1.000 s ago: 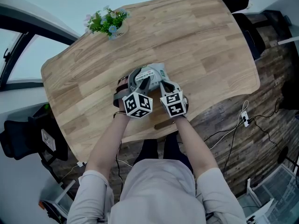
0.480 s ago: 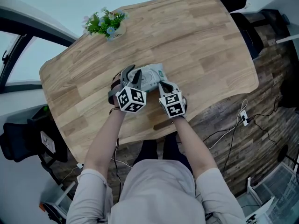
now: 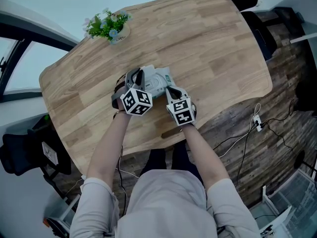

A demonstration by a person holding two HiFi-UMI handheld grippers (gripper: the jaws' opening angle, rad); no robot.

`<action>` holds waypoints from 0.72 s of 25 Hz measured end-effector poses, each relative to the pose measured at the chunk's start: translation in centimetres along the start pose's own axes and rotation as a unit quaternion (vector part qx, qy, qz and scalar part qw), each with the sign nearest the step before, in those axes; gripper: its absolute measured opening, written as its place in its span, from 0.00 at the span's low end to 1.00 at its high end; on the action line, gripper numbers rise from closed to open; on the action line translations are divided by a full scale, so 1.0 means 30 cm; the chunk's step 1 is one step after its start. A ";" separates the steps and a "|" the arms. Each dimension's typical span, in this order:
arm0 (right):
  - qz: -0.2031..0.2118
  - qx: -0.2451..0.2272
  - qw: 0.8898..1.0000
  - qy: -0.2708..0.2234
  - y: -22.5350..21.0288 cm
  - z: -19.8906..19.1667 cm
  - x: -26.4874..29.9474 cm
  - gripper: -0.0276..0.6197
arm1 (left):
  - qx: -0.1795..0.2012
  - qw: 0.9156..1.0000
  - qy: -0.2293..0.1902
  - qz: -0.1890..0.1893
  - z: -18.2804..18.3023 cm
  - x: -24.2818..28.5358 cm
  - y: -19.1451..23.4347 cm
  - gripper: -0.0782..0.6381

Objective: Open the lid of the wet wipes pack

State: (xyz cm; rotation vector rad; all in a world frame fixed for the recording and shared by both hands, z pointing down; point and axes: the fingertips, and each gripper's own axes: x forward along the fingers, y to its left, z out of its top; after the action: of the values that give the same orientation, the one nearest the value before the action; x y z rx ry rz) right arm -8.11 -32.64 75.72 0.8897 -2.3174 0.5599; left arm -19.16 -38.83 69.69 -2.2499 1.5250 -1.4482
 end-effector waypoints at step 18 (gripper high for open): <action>-0.003 0.006 1.000 0.004 -0.001 -0.004 0.001 0.05 | -0.004 1.000 0.031 0.001 -0.057 0.069 -0.005 0.15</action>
State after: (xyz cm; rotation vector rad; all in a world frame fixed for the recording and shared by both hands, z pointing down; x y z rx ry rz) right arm -8.06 -32.61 75.82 0.8988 -2.3046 0.5746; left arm -20.14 -39.61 72.08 -2.2273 1.5538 -1.5264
